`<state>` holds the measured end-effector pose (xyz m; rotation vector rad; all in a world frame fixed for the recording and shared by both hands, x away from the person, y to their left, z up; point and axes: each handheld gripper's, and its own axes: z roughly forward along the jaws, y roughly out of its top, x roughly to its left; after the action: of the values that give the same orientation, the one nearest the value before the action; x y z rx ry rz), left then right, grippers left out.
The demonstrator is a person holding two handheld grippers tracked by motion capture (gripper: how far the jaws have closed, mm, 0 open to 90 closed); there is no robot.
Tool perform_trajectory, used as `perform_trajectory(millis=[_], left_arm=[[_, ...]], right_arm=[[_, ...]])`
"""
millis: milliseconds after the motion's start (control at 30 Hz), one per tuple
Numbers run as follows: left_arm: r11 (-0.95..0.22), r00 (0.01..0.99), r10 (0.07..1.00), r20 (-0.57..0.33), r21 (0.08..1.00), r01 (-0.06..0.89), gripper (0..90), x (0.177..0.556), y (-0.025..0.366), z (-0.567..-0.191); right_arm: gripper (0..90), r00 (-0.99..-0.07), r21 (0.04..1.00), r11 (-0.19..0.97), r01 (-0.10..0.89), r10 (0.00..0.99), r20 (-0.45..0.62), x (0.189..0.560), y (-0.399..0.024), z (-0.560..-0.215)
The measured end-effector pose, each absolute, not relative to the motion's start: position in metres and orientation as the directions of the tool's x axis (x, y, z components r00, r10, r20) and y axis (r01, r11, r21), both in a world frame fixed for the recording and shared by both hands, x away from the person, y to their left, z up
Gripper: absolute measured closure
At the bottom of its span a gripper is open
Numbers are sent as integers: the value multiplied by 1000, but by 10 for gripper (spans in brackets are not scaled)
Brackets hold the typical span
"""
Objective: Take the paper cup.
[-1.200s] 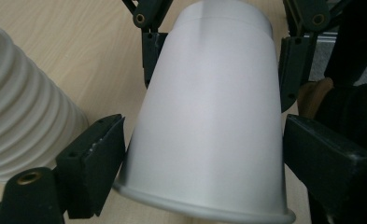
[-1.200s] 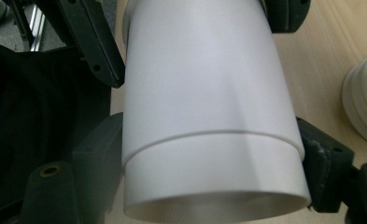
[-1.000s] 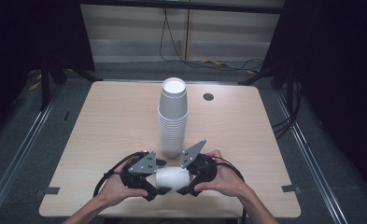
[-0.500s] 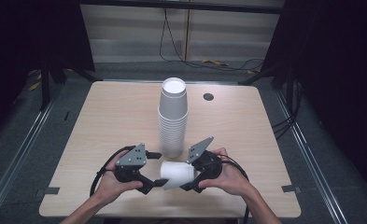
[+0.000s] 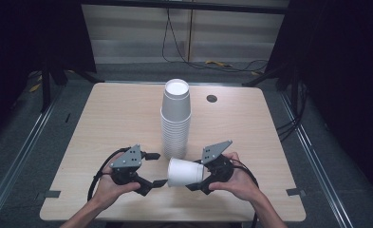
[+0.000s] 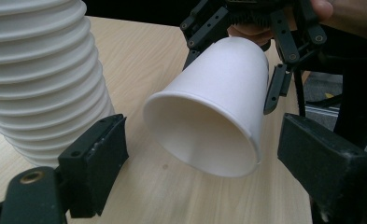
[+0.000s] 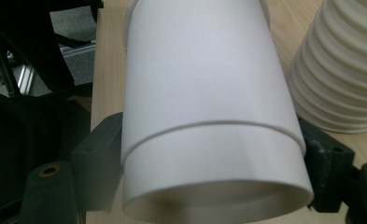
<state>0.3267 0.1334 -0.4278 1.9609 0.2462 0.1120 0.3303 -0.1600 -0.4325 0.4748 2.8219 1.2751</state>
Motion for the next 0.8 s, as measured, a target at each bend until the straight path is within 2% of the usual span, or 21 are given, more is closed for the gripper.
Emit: perform_trajectory(millis=[400, 800], left_arm=[[-322, 969, 241, -55, 937, 133, 157, 327, 138, -428], [-291, 964, 257, -65, 946, 141, 157, 325, 147, -433]], right_arm=[[217, -943, 810, 509, 292, 293, 156, 330, -171, -441], [216, -941, 860, 408, 307, 266, 210, 332, -173, -447]])
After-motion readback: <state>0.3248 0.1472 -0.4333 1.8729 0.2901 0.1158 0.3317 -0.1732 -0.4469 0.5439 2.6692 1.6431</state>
